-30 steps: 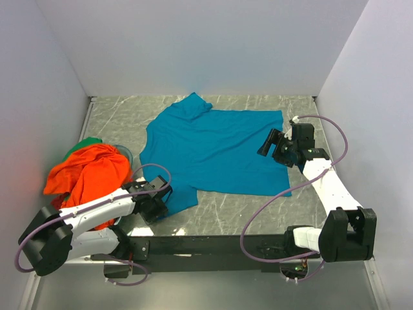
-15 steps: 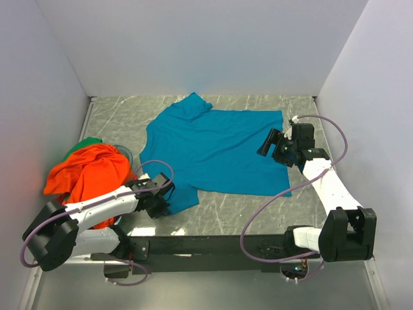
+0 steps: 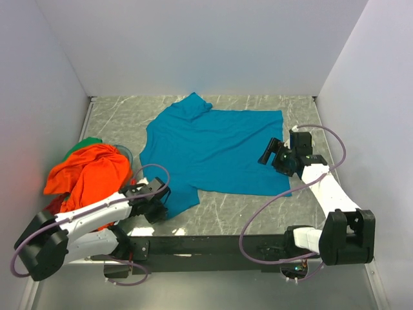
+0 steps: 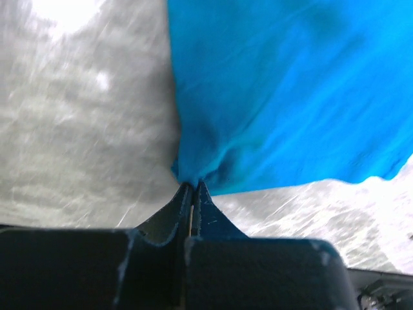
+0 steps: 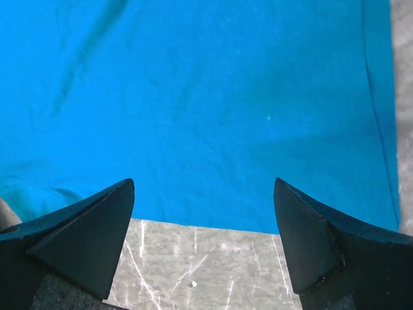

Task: Fold and stack the t-shirts
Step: Fold the tshirt

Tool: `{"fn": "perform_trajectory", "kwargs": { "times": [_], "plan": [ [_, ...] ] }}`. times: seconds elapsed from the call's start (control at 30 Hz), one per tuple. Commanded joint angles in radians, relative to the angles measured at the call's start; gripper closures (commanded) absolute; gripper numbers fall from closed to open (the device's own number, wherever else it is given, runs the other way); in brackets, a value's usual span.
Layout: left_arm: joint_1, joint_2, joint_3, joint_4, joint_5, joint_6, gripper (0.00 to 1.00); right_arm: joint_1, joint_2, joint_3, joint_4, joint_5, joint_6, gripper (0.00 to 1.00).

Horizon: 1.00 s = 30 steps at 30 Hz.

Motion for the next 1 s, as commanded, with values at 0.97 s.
{"fn": "perform_trajectory", "kwargs": {
  "times": [0.97],
  "plan": [
    [-0.278,-0.236,-0.093,-0.105,0.034,-0.308,0.99,-0.001,-0.480,-0.183,-0.296,0.323,0.272,0.05]
  ]
}}
